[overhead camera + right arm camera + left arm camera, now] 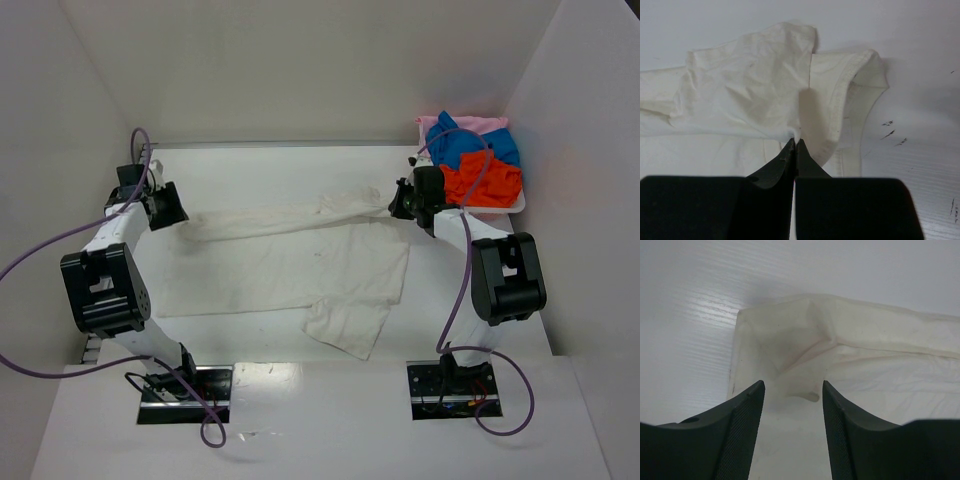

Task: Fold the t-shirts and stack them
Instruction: Grap the side of the flattened tshirt furthest away from the robot with both arms

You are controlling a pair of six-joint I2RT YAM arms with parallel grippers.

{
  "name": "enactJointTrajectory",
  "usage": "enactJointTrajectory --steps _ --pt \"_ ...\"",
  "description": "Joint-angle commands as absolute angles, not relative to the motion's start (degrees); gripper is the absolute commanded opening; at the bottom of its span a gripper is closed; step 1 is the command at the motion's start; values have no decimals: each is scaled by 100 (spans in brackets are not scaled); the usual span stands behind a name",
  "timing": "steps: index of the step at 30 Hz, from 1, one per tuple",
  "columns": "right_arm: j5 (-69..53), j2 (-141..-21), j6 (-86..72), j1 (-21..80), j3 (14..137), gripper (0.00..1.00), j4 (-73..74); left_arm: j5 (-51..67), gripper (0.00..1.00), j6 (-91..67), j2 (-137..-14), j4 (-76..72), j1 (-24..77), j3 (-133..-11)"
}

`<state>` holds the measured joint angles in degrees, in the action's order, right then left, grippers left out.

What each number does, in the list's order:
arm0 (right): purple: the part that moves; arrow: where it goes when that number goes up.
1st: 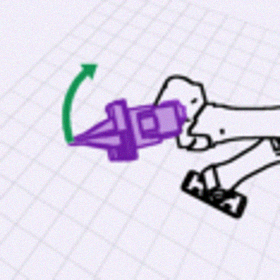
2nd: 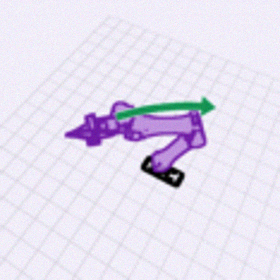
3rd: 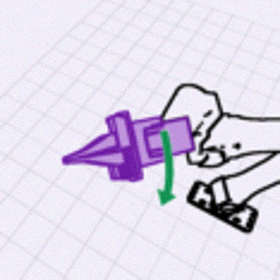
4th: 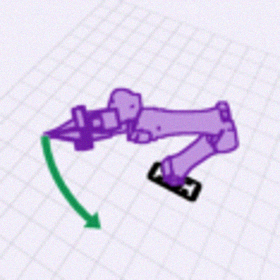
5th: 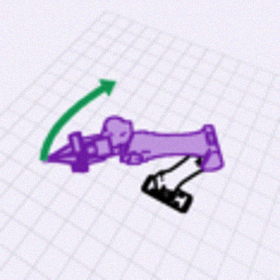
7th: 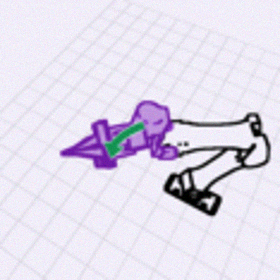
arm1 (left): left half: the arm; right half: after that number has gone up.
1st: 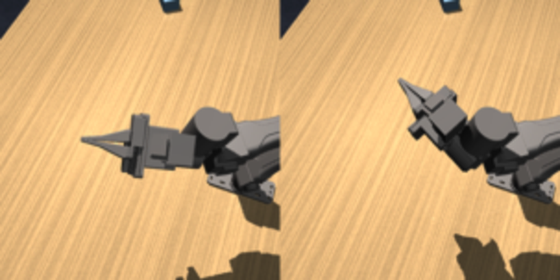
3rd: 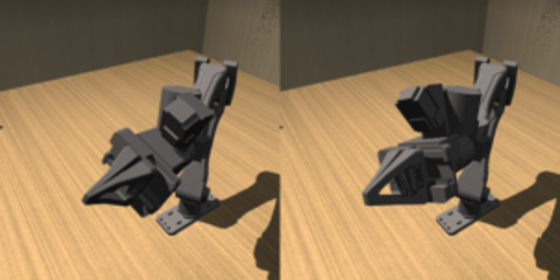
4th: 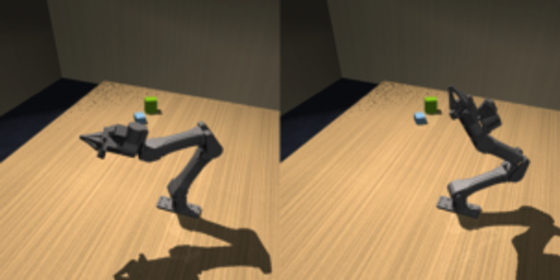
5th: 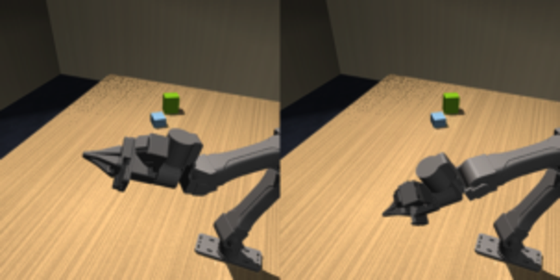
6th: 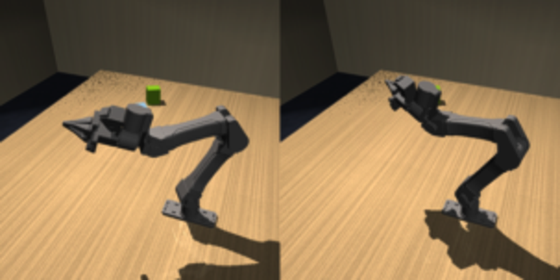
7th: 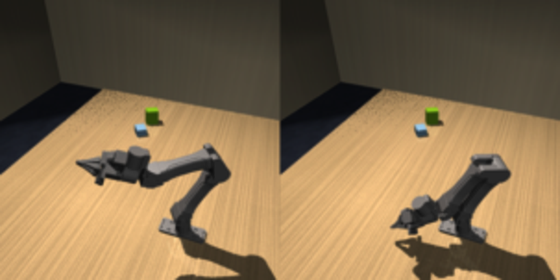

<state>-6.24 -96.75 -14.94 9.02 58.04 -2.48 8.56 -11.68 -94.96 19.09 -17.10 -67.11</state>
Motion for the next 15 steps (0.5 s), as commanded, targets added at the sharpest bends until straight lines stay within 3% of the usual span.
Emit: enactJointTrajectory --steps 1,15 --pt "-519 -9387 -1468 932 5827 0 -457 852 58 -915 -9457 1890 -1714 -6627" --pt "-519 -9439 -1468 932 5827 0 -457 1546 60 -624 -9501 1784 -1714 -6504"
